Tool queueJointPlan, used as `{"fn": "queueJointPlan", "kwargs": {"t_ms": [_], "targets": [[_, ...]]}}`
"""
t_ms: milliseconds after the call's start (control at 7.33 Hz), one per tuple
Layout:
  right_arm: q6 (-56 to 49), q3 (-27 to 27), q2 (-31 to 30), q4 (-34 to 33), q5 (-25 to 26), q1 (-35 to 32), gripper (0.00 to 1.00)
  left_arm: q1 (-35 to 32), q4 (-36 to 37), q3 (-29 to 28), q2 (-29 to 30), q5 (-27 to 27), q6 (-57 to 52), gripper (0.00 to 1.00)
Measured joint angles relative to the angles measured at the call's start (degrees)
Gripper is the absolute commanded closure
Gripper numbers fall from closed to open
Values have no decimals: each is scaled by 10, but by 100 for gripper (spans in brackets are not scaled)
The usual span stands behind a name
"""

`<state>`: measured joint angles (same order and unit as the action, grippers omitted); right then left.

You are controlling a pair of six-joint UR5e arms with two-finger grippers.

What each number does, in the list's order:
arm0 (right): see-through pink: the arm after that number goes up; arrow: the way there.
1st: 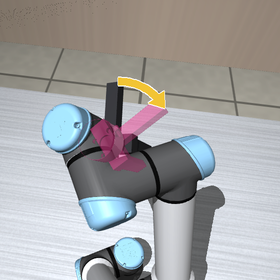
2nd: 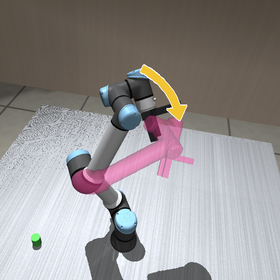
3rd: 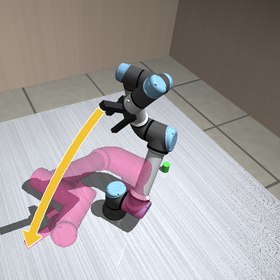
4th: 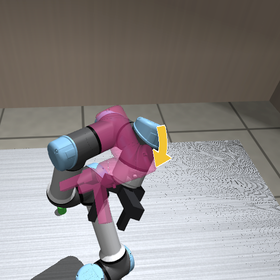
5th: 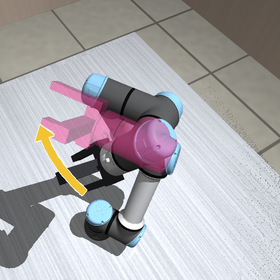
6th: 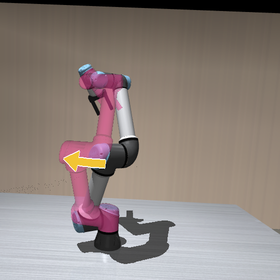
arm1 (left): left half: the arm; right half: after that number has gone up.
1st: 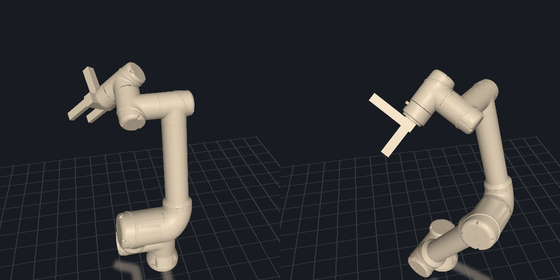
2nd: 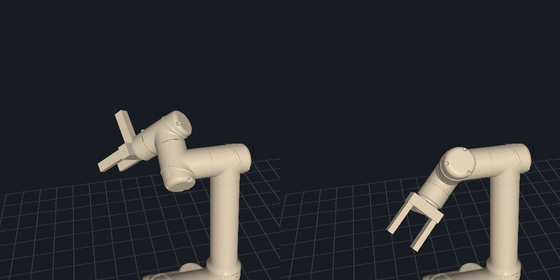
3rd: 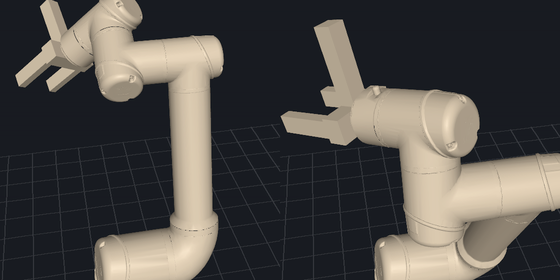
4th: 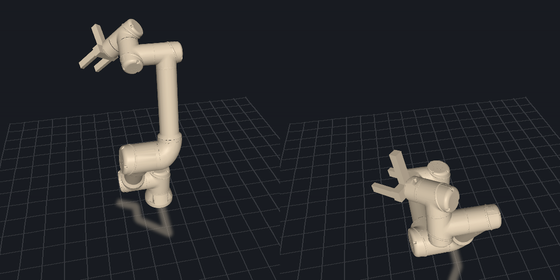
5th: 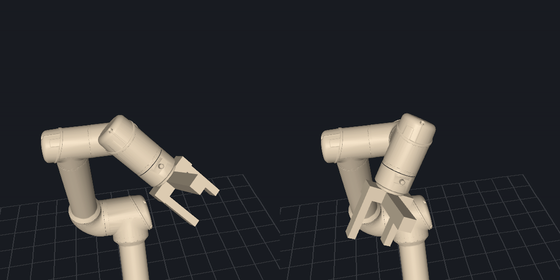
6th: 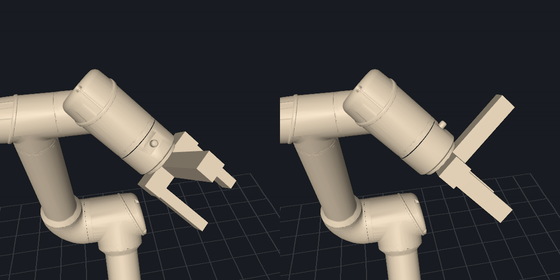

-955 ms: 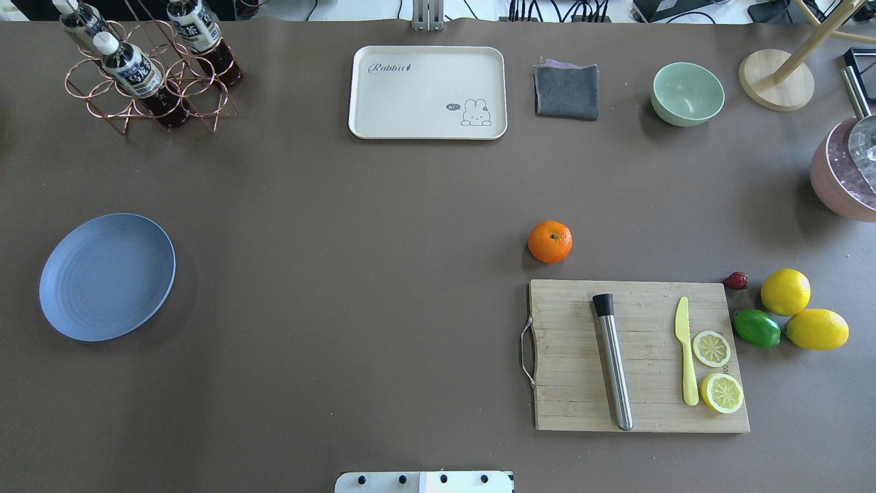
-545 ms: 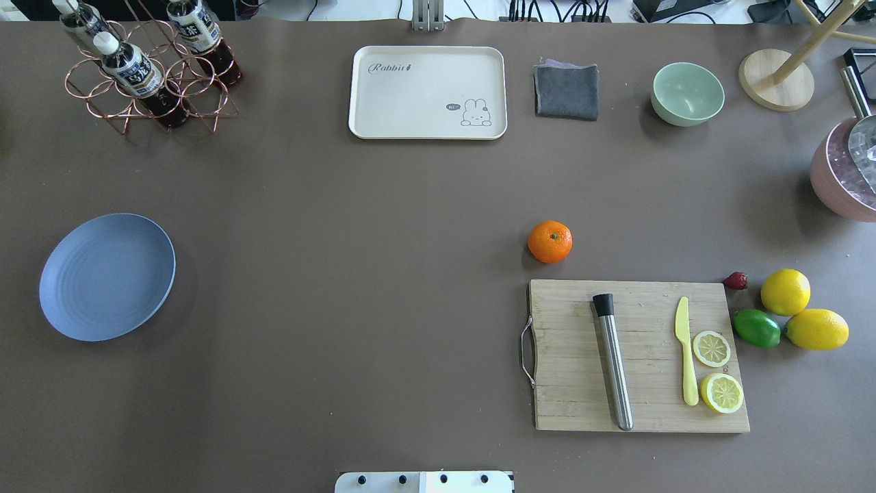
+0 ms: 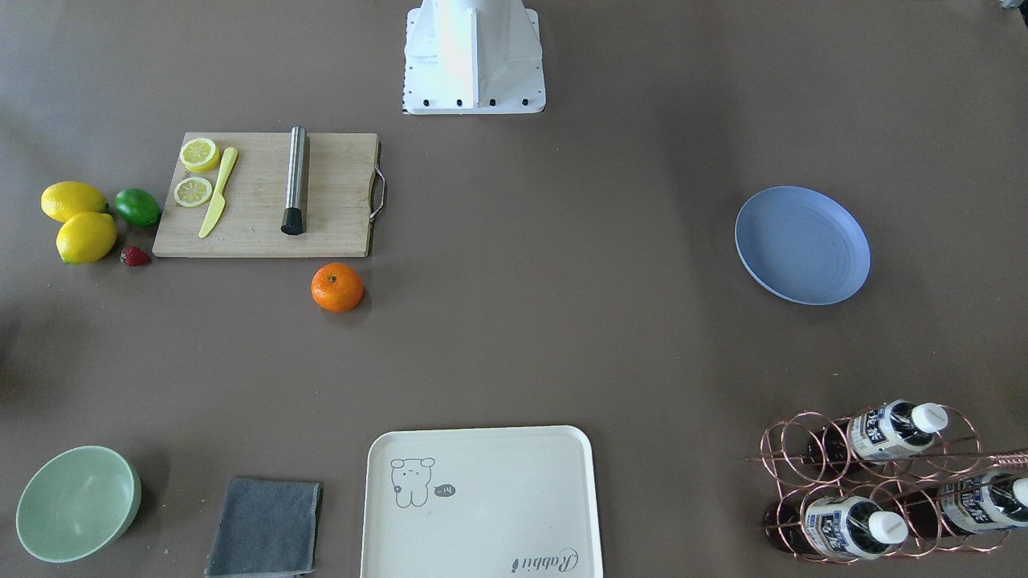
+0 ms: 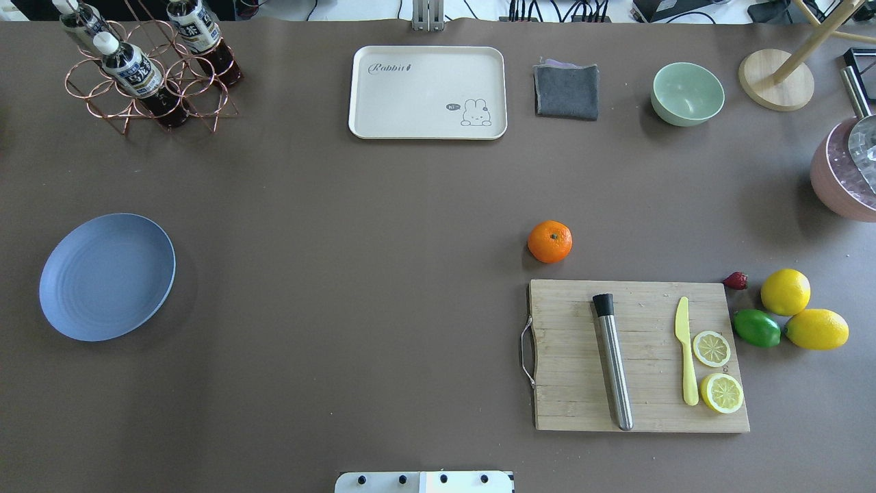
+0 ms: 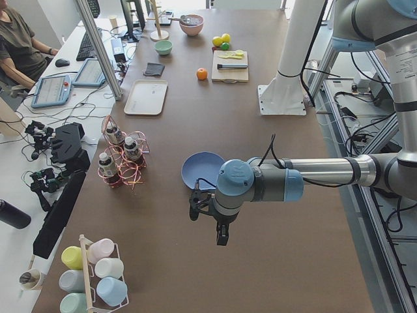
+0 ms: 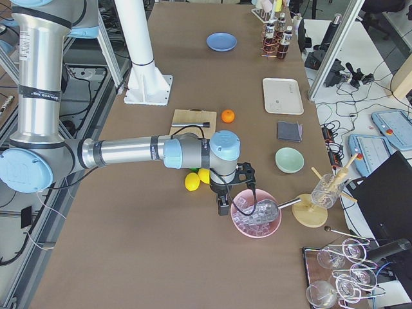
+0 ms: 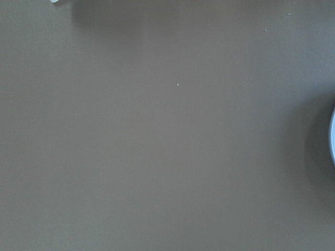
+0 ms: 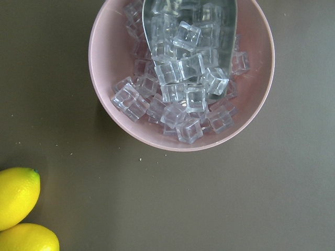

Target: Pick orange to plate

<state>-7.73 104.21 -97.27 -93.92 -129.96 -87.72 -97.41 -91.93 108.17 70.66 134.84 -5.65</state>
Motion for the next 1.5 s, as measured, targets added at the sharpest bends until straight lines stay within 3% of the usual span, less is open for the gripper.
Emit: {"fn": "queueJointPlan", "kwargs": {"t_ms": [955,1500], "targets": [[12,-2,7,10,-5,11,0,-6,-2,19,-9,4,1,2],[202,33,77,11,-5,106,0,-6,-22,14,-7,5,4,3]]}}
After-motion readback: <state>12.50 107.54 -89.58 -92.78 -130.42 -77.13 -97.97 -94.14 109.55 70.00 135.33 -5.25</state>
